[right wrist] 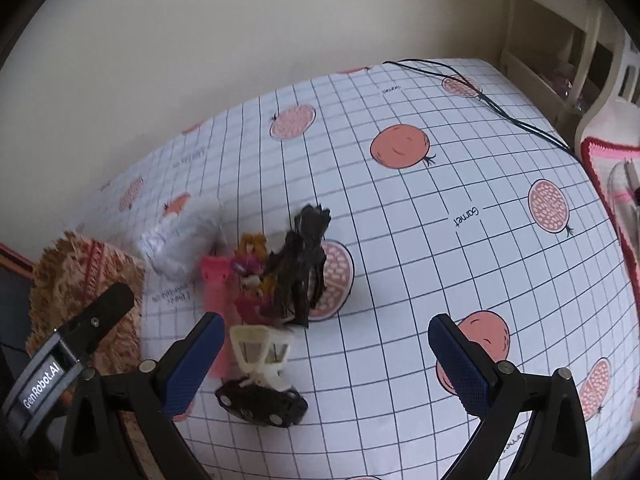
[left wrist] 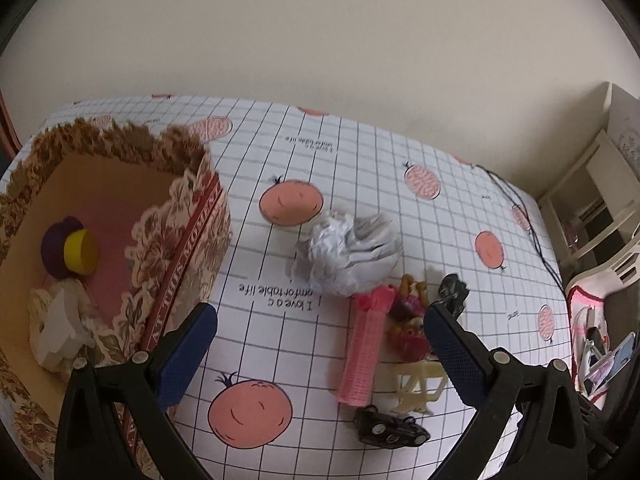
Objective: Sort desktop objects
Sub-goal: 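Move both tools back toward the remaining items on the table, then grasp the cream plastic piece with the right tool while the left tool reaches the pink roller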
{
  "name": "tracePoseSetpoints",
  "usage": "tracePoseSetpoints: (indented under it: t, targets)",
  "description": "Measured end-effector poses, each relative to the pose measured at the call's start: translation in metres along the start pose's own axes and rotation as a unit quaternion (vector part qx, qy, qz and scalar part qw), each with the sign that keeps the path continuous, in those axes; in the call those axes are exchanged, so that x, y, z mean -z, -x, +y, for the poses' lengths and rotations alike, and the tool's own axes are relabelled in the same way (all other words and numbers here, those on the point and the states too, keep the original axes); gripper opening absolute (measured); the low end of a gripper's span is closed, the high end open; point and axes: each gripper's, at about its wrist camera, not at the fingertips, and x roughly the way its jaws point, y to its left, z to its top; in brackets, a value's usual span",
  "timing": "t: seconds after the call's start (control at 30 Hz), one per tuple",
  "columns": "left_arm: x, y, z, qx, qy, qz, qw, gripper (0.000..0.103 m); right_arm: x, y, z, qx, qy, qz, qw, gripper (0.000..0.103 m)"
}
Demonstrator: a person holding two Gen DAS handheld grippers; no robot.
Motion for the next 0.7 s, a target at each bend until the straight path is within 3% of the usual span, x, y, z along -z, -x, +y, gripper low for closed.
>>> tracePoseSetpoints:
  t: [0.17,0.37,0.7]
  targets:
    - [0.006,-0.011,0.001,-0.011,-0.007,0.020,0.9997,0.103,0.009,-0.011,0.023,0.030,0.065,0.022,0.997,0.102]
    - [0.010,-0.019,0.002,-0.014,-0.007,0.036,0.9992,0.103,0.014,-0.026,0.028,0.026,0.070,0.042,0.996,0.100]
    - [0.014,-0.027,0.001,-0.007,-0.011,0.054,0.9985,0.102,0.020,-0.039,0.030,0.000,0.065,0.057,0.996,0.075]
